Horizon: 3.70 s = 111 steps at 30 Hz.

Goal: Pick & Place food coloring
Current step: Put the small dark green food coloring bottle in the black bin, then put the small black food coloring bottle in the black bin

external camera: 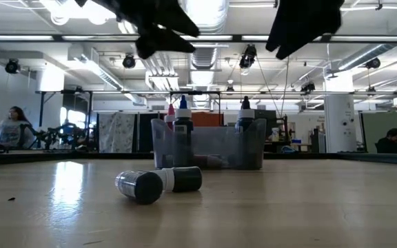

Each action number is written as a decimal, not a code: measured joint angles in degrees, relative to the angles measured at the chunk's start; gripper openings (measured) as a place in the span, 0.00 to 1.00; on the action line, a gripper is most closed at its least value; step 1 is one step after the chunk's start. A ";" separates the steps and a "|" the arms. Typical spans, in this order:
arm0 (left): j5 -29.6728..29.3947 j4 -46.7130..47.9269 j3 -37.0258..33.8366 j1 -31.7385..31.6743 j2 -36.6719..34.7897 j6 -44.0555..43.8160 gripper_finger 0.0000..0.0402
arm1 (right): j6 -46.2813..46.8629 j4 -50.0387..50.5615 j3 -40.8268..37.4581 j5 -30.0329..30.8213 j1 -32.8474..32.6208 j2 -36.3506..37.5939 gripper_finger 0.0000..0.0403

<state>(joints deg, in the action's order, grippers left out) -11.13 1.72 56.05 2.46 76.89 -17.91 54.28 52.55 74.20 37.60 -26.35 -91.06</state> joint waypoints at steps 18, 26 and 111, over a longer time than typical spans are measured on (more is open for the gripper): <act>-19.18 21.83 -11.38 33.66 -5.89 -41.16 0.47 | -56.52 -20.22 10.31 -33.12 3.85 -23.10 0.53; -24.66 22.03 -15.52 40.19 -5.83 -57.29 0.47 | -57.50 -19.73 21.25 -36.04 3.82 -33.57 0.53; -7.02 0.73 -10.13 33.22 13.31 -24.87 0.47 | -29.18 3.07 12.53 -14.80 10.03 -12.14 0.66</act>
<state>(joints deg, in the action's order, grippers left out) -18.15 2.45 45.92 35.68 90.20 -42.78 25.10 55.62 86.74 22.80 -16.32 -103.20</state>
